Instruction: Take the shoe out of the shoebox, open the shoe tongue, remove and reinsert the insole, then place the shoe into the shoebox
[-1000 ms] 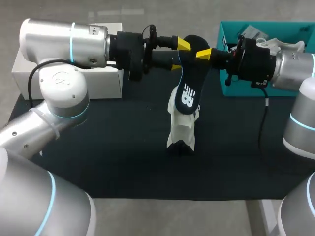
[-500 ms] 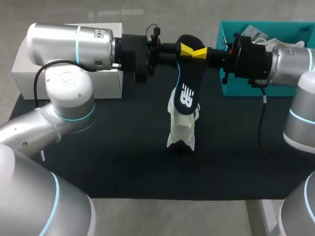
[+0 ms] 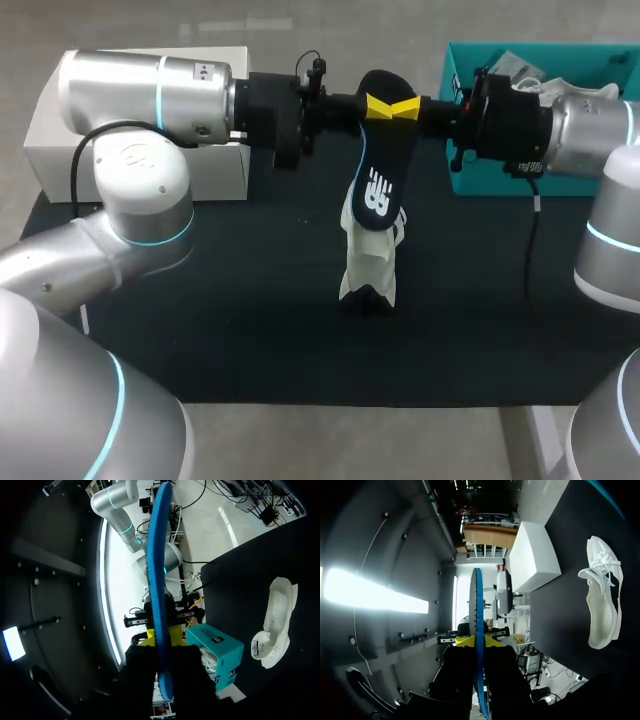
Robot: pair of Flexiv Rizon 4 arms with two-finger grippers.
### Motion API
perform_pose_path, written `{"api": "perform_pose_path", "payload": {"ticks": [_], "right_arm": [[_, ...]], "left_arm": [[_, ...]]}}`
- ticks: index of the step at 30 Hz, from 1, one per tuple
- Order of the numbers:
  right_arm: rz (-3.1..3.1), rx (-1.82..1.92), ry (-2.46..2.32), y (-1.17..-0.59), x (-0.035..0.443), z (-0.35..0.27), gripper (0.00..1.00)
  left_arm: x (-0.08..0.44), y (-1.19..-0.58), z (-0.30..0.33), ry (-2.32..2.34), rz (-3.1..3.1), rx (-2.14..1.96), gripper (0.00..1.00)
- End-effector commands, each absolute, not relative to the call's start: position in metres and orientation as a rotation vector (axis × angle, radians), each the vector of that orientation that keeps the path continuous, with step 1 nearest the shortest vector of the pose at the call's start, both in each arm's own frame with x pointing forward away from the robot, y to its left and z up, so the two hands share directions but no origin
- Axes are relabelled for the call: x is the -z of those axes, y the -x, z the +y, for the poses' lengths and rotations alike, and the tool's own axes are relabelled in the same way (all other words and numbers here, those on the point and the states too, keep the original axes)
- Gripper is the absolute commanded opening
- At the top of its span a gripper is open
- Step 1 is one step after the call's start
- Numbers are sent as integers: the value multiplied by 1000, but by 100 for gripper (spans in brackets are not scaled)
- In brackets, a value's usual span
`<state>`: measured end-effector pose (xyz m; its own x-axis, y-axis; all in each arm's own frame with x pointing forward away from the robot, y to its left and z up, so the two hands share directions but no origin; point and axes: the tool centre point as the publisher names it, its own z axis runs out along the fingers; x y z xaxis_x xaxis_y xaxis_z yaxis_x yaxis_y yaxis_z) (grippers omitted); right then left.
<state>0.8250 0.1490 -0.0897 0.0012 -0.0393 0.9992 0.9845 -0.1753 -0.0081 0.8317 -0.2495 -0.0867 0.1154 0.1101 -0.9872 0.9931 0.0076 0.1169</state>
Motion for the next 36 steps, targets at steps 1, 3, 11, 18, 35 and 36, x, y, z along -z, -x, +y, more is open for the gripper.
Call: {"api": "perform_pose_path", "payload": {"ticks": [1,3,11,18,35,36], "right_arm": [[-1087,1352,1314,-827,93,151,0],[-1087,1352,1314,-827,93,151,0],[-1085,1352,1319,-829,94,151,0],[-1087,1353,1319,-830,93,151,0],[-1117,1368,1426,-819,111,118,100],[-1142,1362,1449,-817,115,111,100]], "left_arm": [[86,-830,-251,-1329,1203,1055,29],[86,-830,-251,-1329,1203,1056,47],[88,-831,-247,-1333,1207,1055,3],[90,-829,-246,-1337,1207,1059,0],[92,-827,-240,-1343,1234,1073,0],[92,-827,-239,-1343,1242,1075,0]]}}
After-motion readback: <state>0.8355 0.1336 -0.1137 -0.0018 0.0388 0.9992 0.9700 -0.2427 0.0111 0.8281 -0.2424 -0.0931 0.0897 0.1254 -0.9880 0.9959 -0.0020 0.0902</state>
